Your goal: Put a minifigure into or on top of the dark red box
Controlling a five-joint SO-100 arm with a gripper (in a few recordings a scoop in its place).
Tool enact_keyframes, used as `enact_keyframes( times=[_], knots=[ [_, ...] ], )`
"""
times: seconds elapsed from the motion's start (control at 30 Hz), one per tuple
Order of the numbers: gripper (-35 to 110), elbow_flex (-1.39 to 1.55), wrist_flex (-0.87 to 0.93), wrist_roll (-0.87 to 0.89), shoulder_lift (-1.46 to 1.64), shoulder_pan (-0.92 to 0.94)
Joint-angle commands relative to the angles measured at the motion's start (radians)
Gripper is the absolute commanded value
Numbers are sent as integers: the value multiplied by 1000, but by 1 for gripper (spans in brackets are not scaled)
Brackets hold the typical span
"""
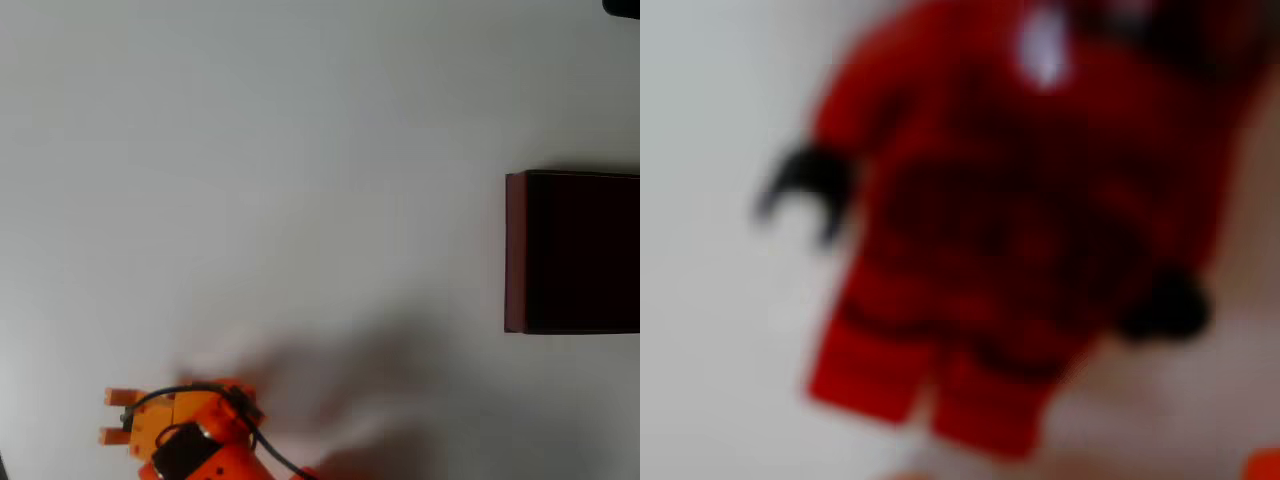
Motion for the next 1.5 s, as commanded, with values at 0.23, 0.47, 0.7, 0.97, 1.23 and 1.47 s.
enact_keyframes(
  times=[0.23,0.47,0.7,0.97,1.23,1.47],
  knots=[
    [18,-43,92,232,-2,-2],
    [18,46,179,383,201,-3],
    [19,107,275,551,414,-72],
    [19,110,256,666,436,-149],
    [19,130,158,769,423,-249],
    [19,124,66,762,339,-273]
  ],
)
